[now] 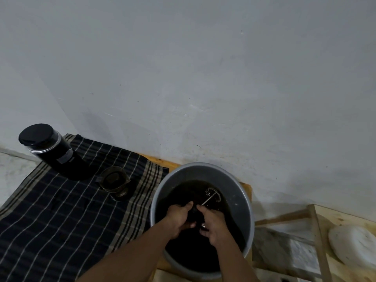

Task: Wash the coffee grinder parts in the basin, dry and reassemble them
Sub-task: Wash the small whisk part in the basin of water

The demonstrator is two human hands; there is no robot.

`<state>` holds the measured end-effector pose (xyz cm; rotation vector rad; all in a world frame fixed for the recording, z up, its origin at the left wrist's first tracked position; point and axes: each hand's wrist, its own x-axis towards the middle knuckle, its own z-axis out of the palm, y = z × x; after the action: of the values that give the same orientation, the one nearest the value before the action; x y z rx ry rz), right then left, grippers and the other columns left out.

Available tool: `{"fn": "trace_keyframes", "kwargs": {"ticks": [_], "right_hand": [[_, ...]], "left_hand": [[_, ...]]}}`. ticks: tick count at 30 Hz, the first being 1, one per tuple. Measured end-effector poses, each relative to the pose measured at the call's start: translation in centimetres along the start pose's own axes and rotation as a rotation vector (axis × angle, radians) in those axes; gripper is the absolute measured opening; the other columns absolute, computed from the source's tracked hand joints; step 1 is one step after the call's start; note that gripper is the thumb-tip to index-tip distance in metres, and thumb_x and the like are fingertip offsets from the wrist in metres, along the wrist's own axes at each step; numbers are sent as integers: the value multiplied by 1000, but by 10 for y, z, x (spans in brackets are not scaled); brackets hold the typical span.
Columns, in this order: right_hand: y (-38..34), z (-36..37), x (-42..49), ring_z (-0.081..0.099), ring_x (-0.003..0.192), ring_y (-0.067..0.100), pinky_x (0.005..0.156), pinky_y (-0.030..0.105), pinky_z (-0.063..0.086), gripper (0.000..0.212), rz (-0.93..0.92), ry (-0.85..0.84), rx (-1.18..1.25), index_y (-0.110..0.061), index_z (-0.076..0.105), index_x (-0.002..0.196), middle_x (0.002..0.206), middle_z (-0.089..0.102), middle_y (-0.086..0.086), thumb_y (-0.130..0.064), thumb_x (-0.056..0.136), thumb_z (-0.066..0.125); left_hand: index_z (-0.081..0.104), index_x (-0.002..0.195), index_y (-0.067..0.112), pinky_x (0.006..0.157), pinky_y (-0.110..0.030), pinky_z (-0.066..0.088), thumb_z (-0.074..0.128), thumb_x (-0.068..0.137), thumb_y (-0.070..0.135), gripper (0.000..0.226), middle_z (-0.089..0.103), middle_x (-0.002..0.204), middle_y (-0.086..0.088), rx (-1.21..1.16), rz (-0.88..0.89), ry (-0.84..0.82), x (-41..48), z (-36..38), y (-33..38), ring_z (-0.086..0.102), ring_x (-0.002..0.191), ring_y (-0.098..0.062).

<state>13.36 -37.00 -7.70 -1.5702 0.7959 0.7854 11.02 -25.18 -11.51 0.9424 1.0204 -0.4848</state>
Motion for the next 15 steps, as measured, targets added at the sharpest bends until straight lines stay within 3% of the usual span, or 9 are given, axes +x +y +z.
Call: {"fn": "trace_keyframes", "kwargs": {"ticks": [2, 5, 9, 11, 15], "right_hand": [[3, 6, 2, 64, 73, 27, 64, 33, 51, 13, -35, 94, 60, -3, 71, 89, 84, 71, 15, -12, 91, 62], [5, 15, 4, 65, 70, 28, 66, 37, 52, 22, -95, 51, -50, -3, 74, 76, 77, 72, 18, -12, 87, 58], [8, 12, 14, 69, 81, 31, 82, 43, 57, 25, -162, 131, -180, -5, 75, 82, 86, 74, 17, -20, 91, 57], [6, 13, 13, 68, 76, 30, 75, 38, 55, 25, -150, 96, -176, -2, 74, 80, 84, 74, 17, -14, 91, 56], [2, 8, 16, 64, 76, 30, 72, 36, 49, 26, -200, 237, -176, -5, 70, 74, 78, 69, 15, -13, 93, 53]], "left_hand": [[68, 107, 6, 78, -41, 64, 68, 98, 25, 21, 72, 107, -17, 16, 5, 6, -1, -1, -1, 72, 89, -33], [71, 109, 6, 77, -41, 64, 69, 97, 28, 25, 73, 108, -17, 31, 18, 10, -1, -2, 0, 72, 96, -34], [71, 108, 6, 71, -38, 63, 73, 94, 29, 27, 72, 108, -16, -1, 1, 23, -1, -2, 1, 71, 96, -33], [70, 111, 6, 69, -37, 63, 75, 93, 29, 30, 71, 109, -16, -1, 8, 28, -1, -1, 1, 71, 96, -33], [59, 124, 10, 73, -40, 64, 78, 90, 21, 41, 65, 120, -16, -5, 5, 32, -5, 2, 0, 67, 102, -32]]}}
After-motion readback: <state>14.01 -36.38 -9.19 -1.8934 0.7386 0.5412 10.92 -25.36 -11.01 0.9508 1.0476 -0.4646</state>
